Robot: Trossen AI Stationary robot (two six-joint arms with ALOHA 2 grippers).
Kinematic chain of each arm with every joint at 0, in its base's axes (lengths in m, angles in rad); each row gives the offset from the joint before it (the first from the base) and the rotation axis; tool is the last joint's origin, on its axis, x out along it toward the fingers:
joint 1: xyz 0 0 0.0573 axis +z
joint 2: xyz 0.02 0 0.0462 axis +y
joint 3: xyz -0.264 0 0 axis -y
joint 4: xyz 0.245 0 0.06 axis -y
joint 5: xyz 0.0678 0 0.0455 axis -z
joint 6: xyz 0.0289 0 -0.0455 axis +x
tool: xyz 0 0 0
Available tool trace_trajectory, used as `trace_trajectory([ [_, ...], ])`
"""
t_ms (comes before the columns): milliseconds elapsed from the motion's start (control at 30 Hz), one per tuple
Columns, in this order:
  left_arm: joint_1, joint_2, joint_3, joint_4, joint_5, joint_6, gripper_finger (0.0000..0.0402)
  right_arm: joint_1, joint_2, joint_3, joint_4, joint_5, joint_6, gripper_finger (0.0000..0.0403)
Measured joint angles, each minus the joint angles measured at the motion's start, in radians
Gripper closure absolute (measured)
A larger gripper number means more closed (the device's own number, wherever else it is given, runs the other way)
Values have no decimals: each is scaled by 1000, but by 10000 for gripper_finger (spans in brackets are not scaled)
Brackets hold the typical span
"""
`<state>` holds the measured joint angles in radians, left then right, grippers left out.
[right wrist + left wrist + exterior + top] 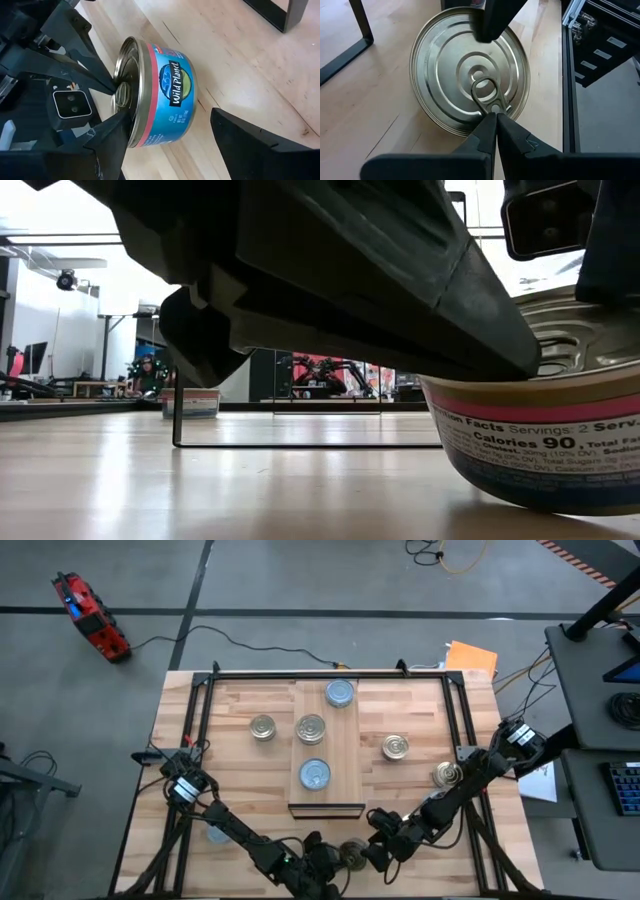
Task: Stack canned seafood by type on shelf
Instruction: Stack the blue and pink tuna can on top of the blue and pink tuna can on the shelf
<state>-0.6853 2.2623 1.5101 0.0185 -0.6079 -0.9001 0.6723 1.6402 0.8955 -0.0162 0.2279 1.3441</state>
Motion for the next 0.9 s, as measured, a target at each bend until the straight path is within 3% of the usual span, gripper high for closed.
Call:
trace_trajectory([
  [700,-2,30,-3,45,8,-29,401,-4,0,-2,5,0,-29,128],
  [900,-5,32,-3,52,8,-30,401,-3,0,-3,19,8,-162,129],
])
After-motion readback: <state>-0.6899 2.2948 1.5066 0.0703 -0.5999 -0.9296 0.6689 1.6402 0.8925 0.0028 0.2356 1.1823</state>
